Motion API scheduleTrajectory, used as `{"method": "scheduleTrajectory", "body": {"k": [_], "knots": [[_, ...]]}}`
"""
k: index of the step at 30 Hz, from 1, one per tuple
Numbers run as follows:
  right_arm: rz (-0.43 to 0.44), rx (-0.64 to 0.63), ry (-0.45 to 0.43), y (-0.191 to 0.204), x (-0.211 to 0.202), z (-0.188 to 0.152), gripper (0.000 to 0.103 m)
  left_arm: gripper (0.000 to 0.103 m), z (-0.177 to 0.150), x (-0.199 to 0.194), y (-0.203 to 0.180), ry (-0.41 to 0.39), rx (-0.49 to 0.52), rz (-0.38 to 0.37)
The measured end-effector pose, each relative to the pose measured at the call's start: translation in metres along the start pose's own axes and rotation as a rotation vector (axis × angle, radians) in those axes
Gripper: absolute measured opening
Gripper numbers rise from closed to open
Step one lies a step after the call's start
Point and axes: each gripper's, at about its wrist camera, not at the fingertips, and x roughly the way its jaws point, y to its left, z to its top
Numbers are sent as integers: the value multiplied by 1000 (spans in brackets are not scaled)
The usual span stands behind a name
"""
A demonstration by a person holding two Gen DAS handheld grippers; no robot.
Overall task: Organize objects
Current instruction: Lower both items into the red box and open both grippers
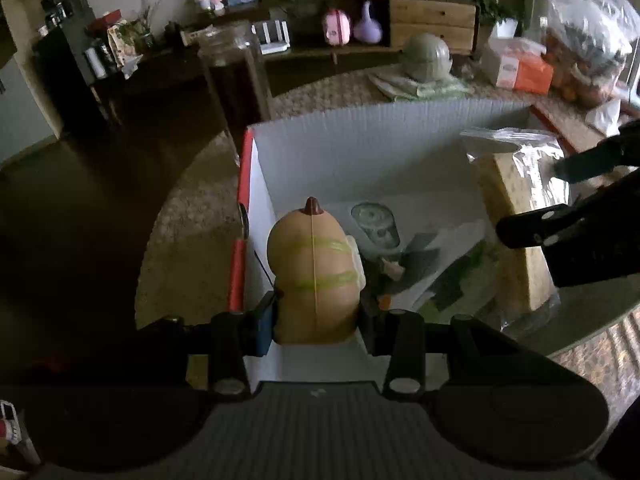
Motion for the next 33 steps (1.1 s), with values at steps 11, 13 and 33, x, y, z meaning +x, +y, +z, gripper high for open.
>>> {"method": "scheduleTrajectory", "body": {"k": [11,13,33], "knots": [[30,-3,60,6,20,-14,76,42,15,23,-14,57,64,-12],[29,2,65,4,20,-15,77,42,15,26,-19,66,97,9],[111,36,5,-12,-23,-23,96,75,15,8,-22,50,48,63]]}}
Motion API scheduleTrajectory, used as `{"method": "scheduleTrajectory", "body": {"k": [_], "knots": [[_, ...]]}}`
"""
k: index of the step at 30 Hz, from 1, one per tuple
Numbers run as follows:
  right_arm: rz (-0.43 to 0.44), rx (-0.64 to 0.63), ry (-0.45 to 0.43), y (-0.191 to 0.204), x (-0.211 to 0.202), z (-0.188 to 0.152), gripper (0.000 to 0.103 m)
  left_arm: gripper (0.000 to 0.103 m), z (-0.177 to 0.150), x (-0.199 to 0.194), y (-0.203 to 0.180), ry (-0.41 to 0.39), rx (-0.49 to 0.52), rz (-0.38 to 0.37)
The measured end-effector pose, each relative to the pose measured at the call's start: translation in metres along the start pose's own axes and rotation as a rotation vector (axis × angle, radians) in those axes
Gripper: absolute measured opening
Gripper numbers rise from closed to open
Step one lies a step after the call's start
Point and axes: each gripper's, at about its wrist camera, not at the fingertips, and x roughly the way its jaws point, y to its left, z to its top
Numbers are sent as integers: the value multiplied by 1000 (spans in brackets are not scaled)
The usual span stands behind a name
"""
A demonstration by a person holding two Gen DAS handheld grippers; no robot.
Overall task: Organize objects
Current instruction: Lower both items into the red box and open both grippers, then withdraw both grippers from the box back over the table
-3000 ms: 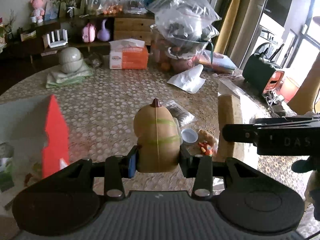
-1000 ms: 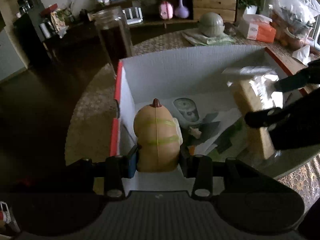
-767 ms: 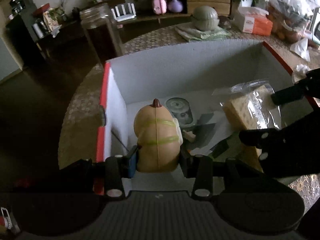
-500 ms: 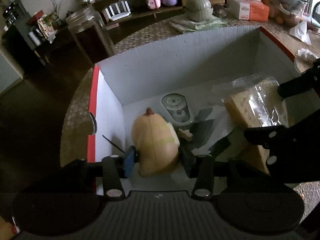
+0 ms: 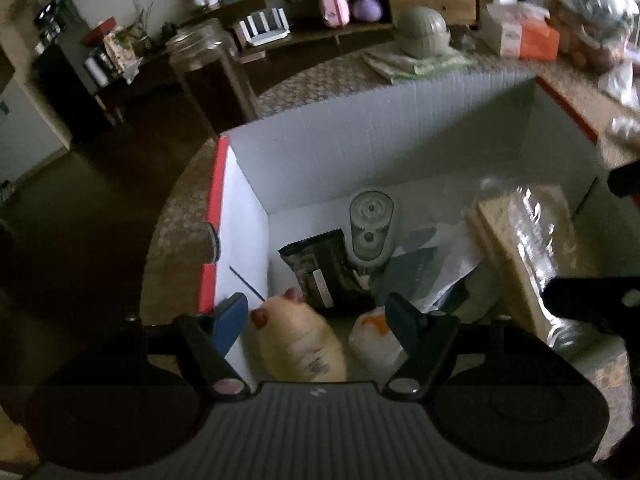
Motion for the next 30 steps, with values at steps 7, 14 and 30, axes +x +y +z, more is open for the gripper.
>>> {"method": "scheduleTrajectory", "body": {"k": [7,14,30], "knots": [[36,1,-51,-10,-34,-6,98,80,3,-28,8,-36,-93,-45],[53,8,-102,-21,-70,-18,99,80,-1,-62,1,-85,-122,-65],[-8,22,-159,-86,-117,-91,100,82,-5,-114,-64,-160,-116,-177]]}}
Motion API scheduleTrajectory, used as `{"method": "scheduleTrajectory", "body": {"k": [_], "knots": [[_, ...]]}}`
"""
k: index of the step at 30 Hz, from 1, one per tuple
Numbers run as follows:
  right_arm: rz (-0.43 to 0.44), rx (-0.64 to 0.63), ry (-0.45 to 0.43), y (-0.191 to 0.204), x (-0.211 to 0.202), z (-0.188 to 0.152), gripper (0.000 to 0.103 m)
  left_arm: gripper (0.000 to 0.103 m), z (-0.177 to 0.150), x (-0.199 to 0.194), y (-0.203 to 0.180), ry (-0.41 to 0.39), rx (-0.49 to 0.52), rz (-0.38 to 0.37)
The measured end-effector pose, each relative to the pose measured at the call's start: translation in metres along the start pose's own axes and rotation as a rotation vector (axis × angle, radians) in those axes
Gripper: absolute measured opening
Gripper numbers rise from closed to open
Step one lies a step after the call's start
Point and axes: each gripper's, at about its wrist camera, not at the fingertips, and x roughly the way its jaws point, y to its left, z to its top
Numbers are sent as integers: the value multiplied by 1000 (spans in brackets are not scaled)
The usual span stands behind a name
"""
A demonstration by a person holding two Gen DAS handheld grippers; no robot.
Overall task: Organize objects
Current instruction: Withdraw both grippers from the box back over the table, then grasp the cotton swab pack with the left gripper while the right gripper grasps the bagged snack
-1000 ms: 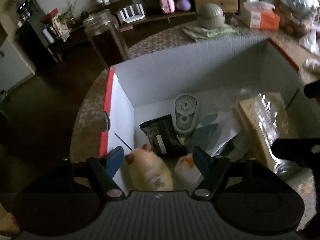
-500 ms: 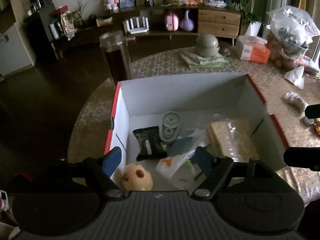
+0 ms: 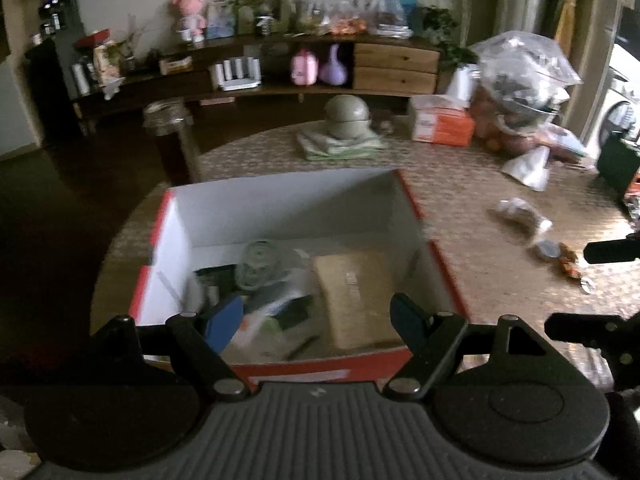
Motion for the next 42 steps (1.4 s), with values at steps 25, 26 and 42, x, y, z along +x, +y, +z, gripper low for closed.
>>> {"method": "scheduleTrajectory", "body": {"k": [25,26,42], "knots": [[-191,237,56,-211,-22,-88,101,103,17,80,-186,67,82,-169],[-197,253,59,-220,-21,-89,101,103,20,85,-193,72,77,-185],[-193,311,96,-284,25,-90,89,103,80,185,-272,167,35,-162]]}}
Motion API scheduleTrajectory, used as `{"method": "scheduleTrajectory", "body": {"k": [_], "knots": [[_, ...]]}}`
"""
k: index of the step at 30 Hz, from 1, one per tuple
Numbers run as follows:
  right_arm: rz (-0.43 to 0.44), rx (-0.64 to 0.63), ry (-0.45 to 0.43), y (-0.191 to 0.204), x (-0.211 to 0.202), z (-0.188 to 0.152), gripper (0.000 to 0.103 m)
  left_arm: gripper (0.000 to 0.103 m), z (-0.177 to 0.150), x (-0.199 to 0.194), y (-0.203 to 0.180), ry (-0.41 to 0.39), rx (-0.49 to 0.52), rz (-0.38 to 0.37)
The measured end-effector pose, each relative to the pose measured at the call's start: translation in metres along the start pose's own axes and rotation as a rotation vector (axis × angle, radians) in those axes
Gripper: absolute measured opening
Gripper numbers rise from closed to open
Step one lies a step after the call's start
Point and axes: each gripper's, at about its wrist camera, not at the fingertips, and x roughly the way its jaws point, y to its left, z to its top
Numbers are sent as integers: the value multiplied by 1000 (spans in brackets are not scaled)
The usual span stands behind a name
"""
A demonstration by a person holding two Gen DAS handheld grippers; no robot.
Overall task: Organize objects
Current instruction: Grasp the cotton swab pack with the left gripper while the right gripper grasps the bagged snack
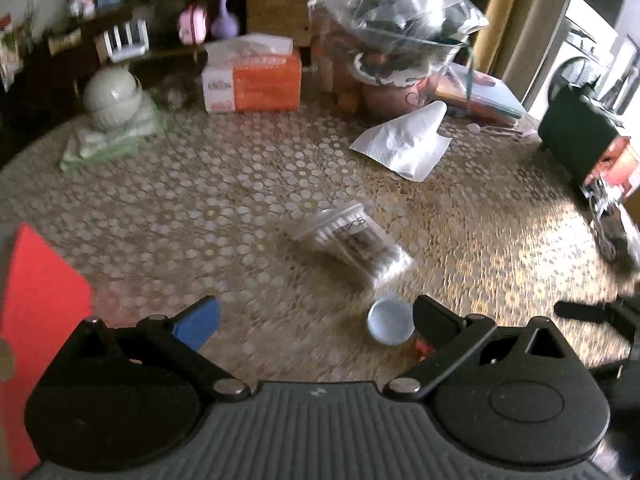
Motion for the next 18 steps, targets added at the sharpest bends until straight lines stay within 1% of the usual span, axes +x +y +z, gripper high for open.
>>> {"method": "scheduleTrajectory", "body": {"k": [5,10,13,15,18], "knots": [[47,-7,9,-4,12,6,84,103,19,33,-8,46,-50,-3],[46,-22,29,1,24,11,82,103,32,65,-19,90,-60,5],[53,-26,40,3,31,13,81,103,33,81,-23,121,-77,13],[58,-28,46,6,36,15,80,103,33,88,-25,119,-80,31],[54,-37,53,11,43,16,79,103,34,98,-26,129,-97,36]]}}
